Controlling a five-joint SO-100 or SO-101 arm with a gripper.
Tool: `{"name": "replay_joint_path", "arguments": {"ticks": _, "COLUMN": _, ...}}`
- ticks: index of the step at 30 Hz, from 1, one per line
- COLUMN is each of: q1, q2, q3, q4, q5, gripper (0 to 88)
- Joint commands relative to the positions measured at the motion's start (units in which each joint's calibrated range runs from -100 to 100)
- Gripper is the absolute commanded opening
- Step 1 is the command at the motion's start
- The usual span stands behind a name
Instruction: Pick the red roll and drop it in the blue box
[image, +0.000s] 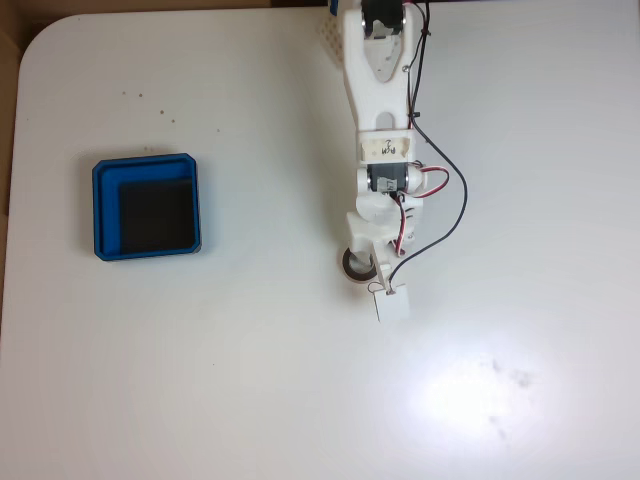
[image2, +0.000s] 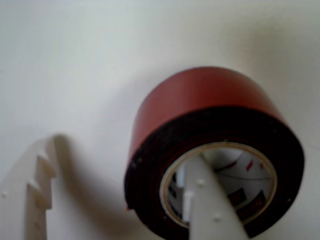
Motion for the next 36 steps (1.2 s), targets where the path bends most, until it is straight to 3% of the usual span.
{"name": "replay_joint_path", "arguments": {"ticks": 1, "q1": 0.0, "q2": -0.4, "q3": -3.6, "q4": 0.6, "q5": 0.1, "gripper": 17.3}}
{"name": "replay_joint_path", "arguments": {"ticks": 9, "q1": 0.0, "q2": -0.4, "q3": -3.4, "q4": 0.6, "q5": -0.2, "gripper": 0.7}}
{"name": "replay_joint_path", "arguments": {"ticks": 24, "q1": 0.3, "q2": -0.9, "q3": -3.4, "q4": 1.0, "q5": -0.2, "gripper": 0.5}}
{"name": "replay_joint_path", "arguments": {"ticks": 36, "q1": 1.3, "q2": -11.6, "q3": -3.0, "q4": 1.1, "q5": -0.2, "gripper": 0.5}}
